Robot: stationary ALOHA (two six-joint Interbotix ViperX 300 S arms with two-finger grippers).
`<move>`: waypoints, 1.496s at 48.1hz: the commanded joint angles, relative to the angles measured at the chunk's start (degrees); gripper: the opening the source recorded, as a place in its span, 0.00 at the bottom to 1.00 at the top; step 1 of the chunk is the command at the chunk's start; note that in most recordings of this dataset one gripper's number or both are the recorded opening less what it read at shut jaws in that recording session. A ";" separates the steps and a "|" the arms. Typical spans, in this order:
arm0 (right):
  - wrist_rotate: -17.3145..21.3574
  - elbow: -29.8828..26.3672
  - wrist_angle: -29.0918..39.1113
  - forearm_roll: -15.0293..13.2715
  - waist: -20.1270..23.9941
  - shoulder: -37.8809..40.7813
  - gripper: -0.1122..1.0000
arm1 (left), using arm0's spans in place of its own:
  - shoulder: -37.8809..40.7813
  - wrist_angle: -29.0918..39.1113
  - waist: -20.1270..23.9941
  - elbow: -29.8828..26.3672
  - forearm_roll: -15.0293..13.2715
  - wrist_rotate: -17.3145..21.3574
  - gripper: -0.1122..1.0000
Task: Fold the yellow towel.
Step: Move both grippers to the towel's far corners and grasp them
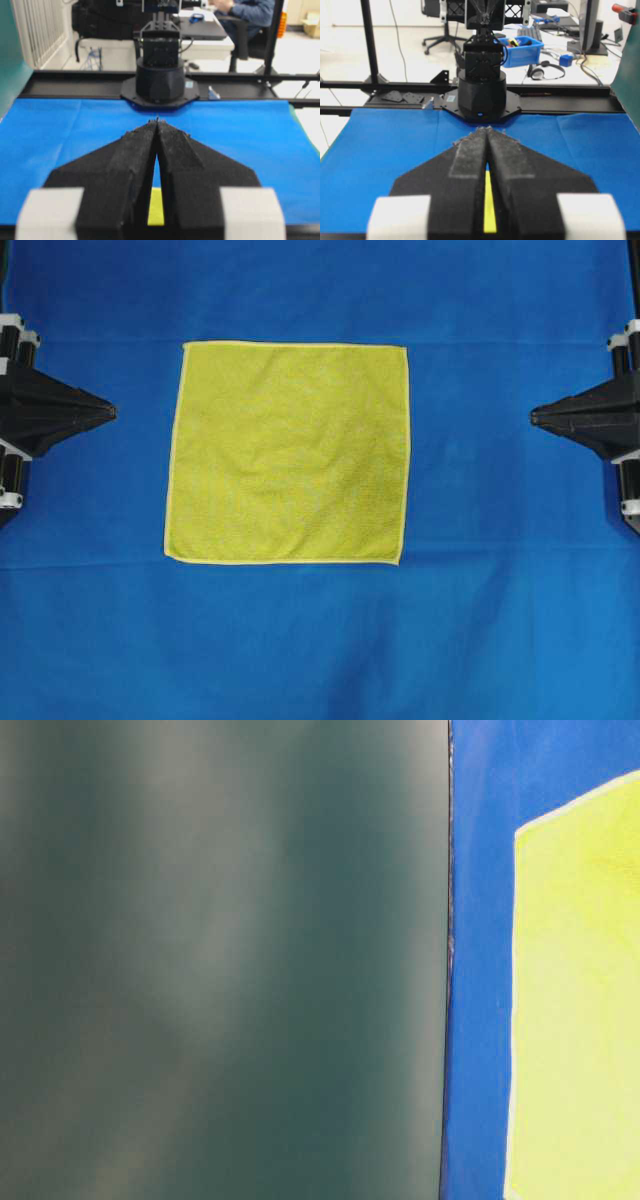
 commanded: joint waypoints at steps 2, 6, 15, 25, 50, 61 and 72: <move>0.18 -2.20 0.35 0.26 -0.88 1.76 0.10 | 0.70 4.83 -0.44 -2.29 -1.14 -0.79 0.10; 0.18 -4.31 3.52 0.35 -2.37 4.66 0.10 | 1.05 8.79 -0.35 -3.34 -1.14 -0.35 0.10; 0.35 -10.28 11.25 0.35 -6.68 12.92 0.10 | 3.25 13.01 2.55 -3.87 -1.05 0.18 0.10; 0.35 -13.80 13.62 0.35 -13.10 23.29 0.10 | 8.09 14.59 9.14 -3.69 -1.14 0.35 0.10; -0.26 -21.01 15.56 -1.05 -25.66 46.67 0.65 | 33.93 6.15 26.10 -3.60 -1.05 2.72 0.87; -0.26 -22.85 15.21 -1.32 -27.25 55.37 0.62 | 44.82 -0.18 29.62 -4.57 -1.05 3.69 0.87; -0.44 -24.43 14.33 -1.32 -27.77 60.91 0.62 | 53.00 -2.11 31.82 -6.77 -1.05 5.45 0.87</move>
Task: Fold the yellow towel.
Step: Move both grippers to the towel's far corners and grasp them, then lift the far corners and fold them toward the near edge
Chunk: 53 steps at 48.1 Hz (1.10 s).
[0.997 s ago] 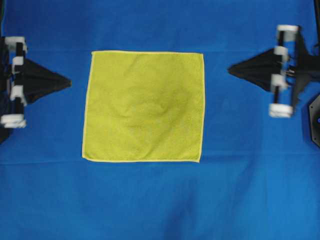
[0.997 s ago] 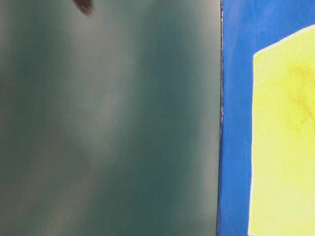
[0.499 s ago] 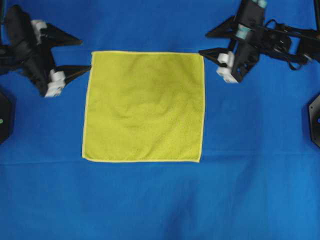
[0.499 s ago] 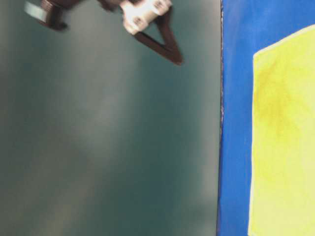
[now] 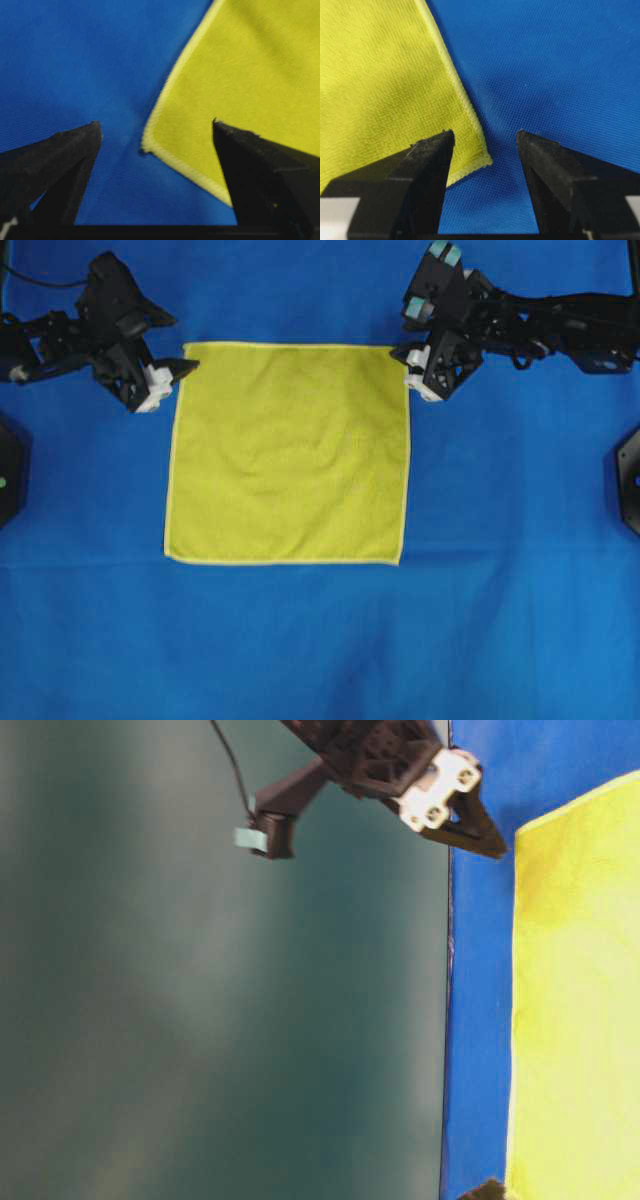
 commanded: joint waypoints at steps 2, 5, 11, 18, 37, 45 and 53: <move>-0.09 -1.58 -0.70 -0.18 -0.18 0.62 0.62 | 2.46 -1.05 1.14 -2.11 -0.09 0.26 0.87; -0.09 -1.76 -0.79 -0.18 -0.18 1.41 0.62 | 3.52 -1.05 1.41 -2.72 -0.09 0.35 0.87; -0.09 -1.85 -0.79 -0.18 -0.18 2.46 0.61 | 4.13 -0.97 1.49 -2.99 -0.09 0.44 0.87; 0.00 -1.85 -0.79 -0.18 -0.09 2.46 0.58 | 4.66 0.44 1.05 -3.34 -0.09 0.70 0.83; -0.18 -1.58 -0.79 -0.18 0.97 2.46 0.12 | 6.86 4.75 0.26 -4.75 -0.09 3.34 0.12; 0.18 -1.49 -0.53 -0.18 0.97 1.58 0.12 | 4.48 7.47 0.26 -5.10 -0.09 3.25 0.12; 0.44 -0.62 -0.35 0.00 0.97 -1.93 0.12 | -1.76 12.30 0.26 -5.54 -0.09 3.25 0.12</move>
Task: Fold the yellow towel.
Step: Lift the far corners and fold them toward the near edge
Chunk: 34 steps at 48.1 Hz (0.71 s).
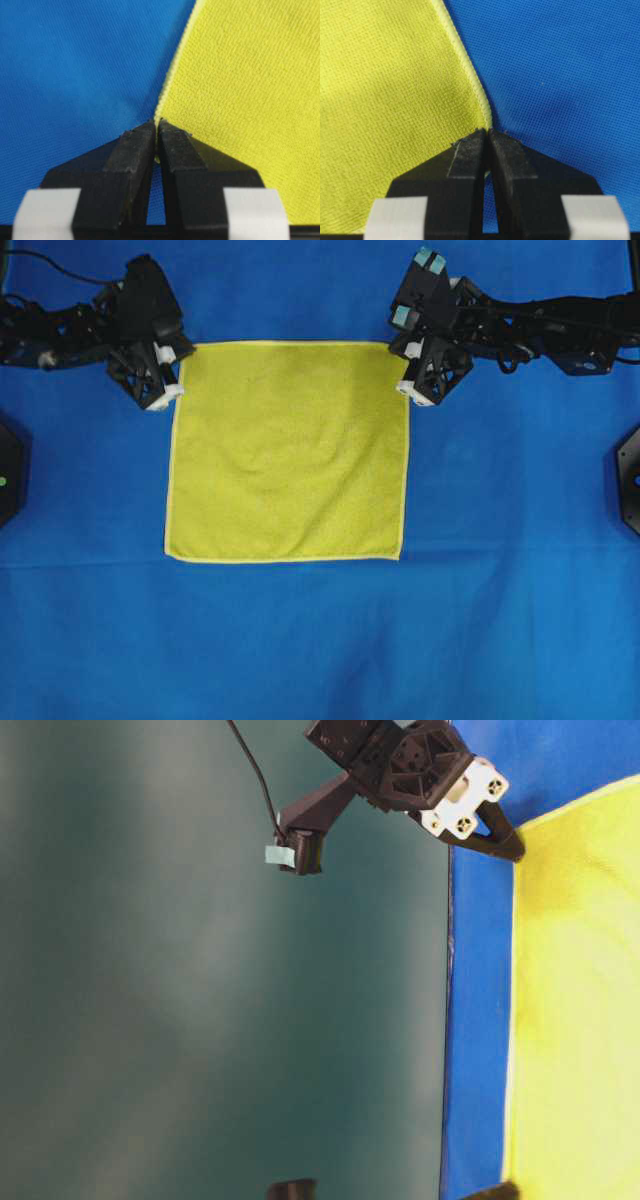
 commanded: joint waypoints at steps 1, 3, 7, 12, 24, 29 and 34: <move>0.09 0.09 -0.09 0.09 0.00 -3.52 0.12 | -4.22 1.67 0.18 -0.79 -0.09 0.00 0.12; 0.18 0.35 -0.09 0.18 0.00 -4.04 0.12 | -5.19 1.93 0.09 -0.70 -0.09 0.00 0.12; 0.26 0.53 -0.35 0.18 0.00 -4.57 0.12 | -6.15 2.02 0.18 -0.44 -0.09 -0.18 0.12; 0.26 0.44 -0.26 0.18 0.00 -4.57 0.12 | -6.15 2.46 -0.44 -0.26 -0.09 -0.35 0.12; 0.62 0.88 0.53 0.70 2.02 -6.50 0.12 | -8.53 6.33 -3.34 -0.18 -0.09 -1.76 0.12; 1.32 1.58 1.58 0.88 4.48 -8.53 0.12 | -10.72 9.67 -6.94 0.00 -0.18 -1.93 0.12; 2.90 2.55 2.90 1.23 7.65 -10.81 0.12 | -13.27 13.10 -11.25 0.26 -0.18 -3.43 0.12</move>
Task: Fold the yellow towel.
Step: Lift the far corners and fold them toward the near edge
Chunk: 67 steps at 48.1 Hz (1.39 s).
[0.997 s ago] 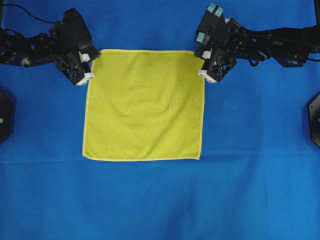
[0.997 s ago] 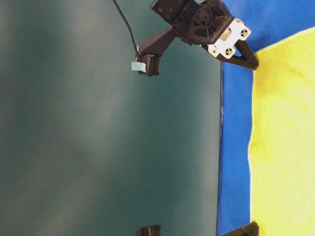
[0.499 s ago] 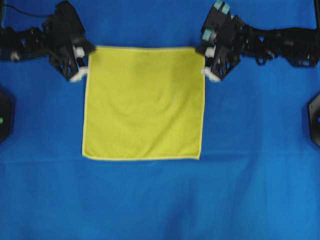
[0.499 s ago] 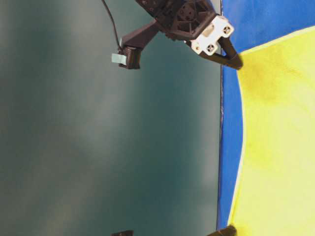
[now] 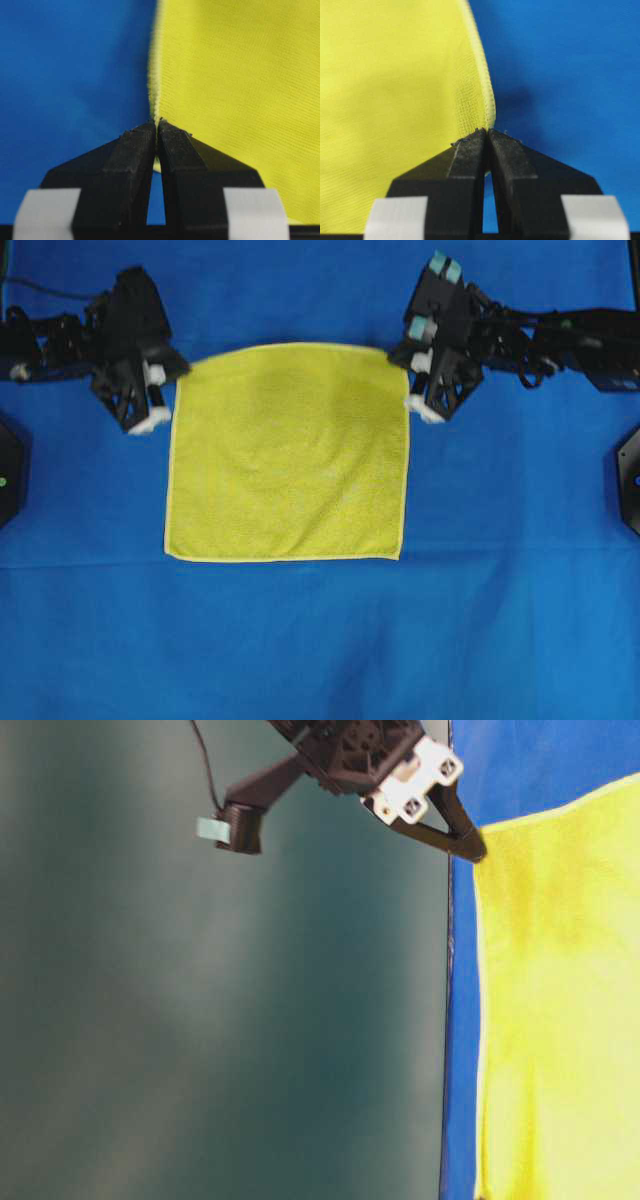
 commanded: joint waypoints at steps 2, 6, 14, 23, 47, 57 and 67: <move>1.85 0.35 1.23 0.35 3.60 -3.43 0.12 | -3.60 3.34 -4.57 -0.09 -0.18 -1.58 0.12; 3.60 0.97 2.55 0.44 7.03 -4.92 0.12 | -5.89 5.80 -9.05 0.70 -0.18 -4.13 0.12; 8.09 1.76 3.87 0.35 14.85 -5.80 0.12 | -8.17 6.33 -18.28 2.64 -0.18 -9.93 0.12; 12.74 2.11 4.13 0.44 21.45 -5.62 0.12 | -7.21 5.89 -28.83 2.37 -0.18 -20.30 0.12; 16.17 2.11 2.11 0.44 25.93 -4.22 0.12 | -2.99 2.20 -35.07 1.49 -0.18 -24.87 0.12; 16.17 1.58 2.20 0.44 27.25 -3.78 0.13 | -3.08 1.93 -35.51 1.58 -0.18 -24.96 0.32; 16.35 1.32 2.29 0.44 30.67 -3.78 0.33 | -3.60 1.93 -39.02 0.88 -0.18 -25.66 0.59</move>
